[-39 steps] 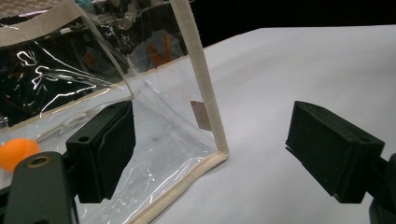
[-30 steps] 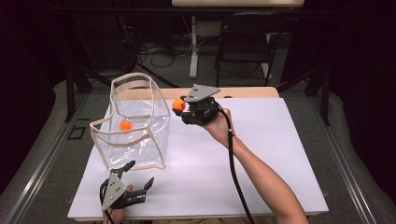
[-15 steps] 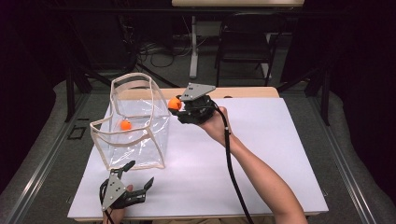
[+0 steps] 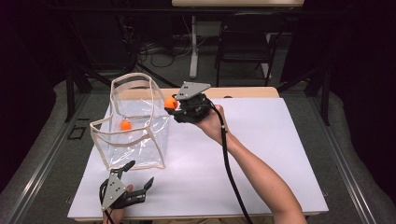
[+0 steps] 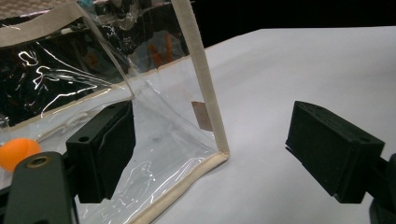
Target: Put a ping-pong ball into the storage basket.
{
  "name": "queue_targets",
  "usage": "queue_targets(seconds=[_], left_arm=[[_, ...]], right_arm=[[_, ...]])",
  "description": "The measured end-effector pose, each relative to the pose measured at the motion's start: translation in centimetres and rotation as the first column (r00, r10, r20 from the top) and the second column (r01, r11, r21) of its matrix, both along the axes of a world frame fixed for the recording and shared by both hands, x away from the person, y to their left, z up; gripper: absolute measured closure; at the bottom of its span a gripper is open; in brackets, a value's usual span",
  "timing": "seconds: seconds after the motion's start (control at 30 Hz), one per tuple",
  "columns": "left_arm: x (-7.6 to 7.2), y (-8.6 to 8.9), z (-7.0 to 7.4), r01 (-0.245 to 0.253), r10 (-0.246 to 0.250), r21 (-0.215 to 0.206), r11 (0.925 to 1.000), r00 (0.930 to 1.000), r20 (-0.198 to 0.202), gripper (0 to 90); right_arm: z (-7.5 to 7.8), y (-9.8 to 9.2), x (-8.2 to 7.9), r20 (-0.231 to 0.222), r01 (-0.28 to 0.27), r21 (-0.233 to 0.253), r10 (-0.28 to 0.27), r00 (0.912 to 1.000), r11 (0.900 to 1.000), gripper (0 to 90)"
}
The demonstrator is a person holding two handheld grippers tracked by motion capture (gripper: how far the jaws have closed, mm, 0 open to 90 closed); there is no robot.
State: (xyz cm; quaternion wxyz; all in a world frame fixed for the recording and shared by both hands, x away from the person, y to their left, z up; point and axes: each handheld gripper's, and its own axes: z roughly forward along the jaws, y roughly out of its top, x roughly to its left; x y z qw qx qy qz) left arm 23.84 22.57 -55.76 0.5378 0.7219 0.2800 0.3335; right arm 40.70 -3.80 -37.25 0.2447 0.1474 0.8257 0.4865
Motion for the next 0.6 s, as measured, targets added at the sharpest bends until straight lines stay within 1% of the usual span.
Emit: queue_targets(seconds=[0.3, 0.5, 0.6], left_arm=[[0.0, 0.0, 0.0, -0.001, 0.001, -0.002, 1.0, 1.0, 0.0, 15.5], [0.0, 0.0, 0.0, 0.0, 0.0, -0.002, 1.0, 1.0, 0.0, 15.5], [0.0, 0.0, 0.0, -0.001, 0.001, -0.001, 1.0, 1.0, 0.001, 15.5]], right_arm=[[0.4, 0.3, 0.0, 0.006, -0.006, 0.004, 0.006, 1.0, 1.0, 50.3], [0.9, 0.6, -0.1, 0.02, -0.014, 0.009, 0.013, 0.9997, 1.0, 50.3], [1.1, 0.8, -0.2, 0.019, -0.018, 0.01, 0.018, 0.9997, 1.0, 50.3]])
